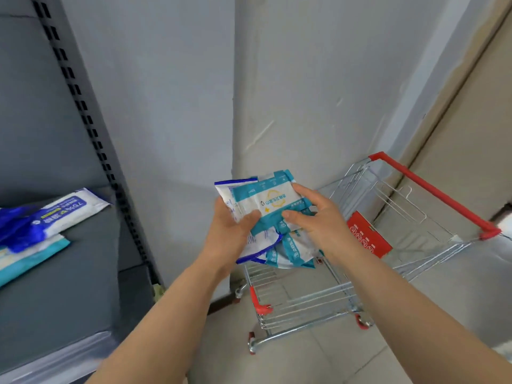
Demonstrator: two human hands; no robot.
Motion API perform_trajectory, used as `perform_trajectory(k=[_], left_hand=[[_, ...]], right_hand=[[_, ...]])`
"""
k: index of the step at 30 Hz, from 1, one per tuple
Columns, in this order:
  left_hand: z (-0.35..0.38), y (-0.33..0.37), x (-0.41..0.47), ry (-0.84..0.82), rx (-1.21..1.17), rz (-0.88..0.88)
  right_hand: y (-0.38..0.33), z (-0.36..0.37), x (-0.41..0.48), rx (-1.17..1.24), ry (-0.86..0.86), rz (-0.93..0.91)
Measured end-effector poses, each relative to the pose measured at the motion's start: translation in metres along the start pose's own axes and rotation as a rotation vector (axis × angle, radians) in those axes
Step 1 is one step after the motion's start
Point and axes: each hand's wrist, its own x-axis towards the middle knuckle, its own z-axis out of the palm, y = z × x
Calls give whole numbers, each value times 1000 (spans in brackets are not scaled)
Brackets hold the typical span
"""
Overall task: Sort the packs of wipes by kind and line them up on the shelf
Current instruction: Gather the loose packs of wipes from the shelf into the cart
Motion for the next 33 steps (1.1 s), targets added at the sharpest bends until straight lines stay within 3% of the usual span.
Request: perform_trajectory(k=[7, 20, 25, 33], left_hand=[[65, -83, 86, 60, 34, -208], [83, -287, 261, 149, 68, -516], [78, -378, 295, 254, 66, -575], [71, -507, 313, 417, 319, -701]], right_hand=[[97, -49, 88, -45, -32, 118], [334, -36, 255, -88, -72, 391], [426, -20, 292, -112, -136, 450], [549, -1, 313, -287, -324, 461]])
